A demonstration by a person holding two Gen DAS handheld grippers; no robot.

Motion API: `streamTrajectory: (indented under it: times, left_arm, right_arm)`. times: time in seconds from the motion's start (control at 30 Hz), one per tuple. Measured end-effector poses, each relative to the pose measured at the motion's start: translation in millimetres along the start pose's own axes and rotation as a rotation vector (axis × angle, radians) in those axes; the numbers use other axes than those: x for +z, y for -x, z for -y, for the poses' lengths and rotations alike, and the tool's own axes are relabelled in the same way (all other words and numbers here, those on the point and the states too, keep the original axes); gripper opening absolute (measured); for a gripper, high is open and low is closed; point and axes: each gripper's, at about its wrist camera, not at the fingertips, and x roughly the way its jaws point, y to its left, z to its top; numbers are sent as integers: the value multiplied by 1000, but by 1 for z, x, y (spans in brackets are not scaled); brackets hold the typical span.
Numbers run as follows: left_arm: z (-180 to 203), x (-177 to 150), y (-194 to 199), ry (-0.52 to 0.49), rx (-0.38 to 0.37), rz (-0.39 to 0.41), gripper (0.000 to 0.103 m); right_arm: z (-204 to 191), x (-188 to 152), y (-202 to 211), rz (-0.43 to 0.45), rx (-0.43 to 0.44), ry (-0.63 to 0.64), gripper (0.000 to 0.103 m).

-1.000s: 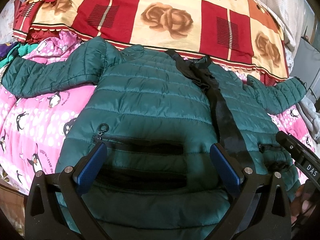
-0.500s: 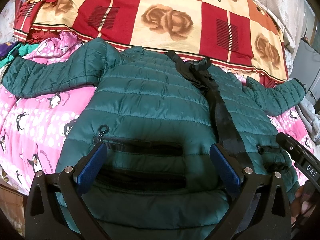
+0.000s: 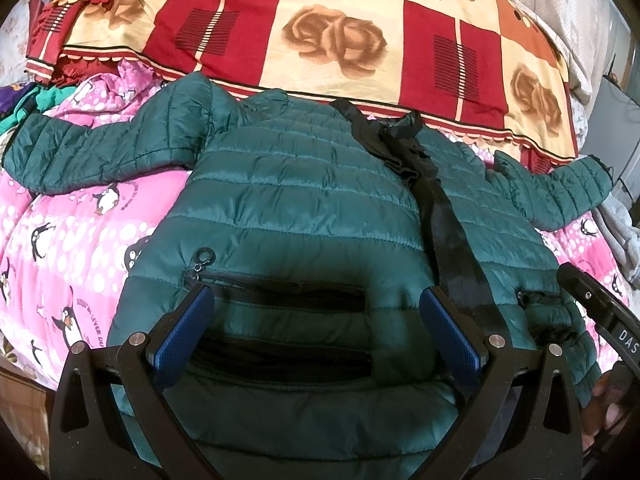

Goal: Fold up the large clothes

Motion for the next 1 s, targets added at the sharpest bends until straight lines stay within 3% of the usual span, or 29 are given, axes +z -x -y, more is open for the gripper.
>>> streamTrajectory:
  times: [0.57,1.0]
  left_arm:
    - [-2,3,5,-1,-7,16,103]
    - [7,1,3,-46,60,20,103]
  right_arm:
    - [1,0,0,-8,-17,-1,75]
    - [1,-2,2,1,-3,-7,75]
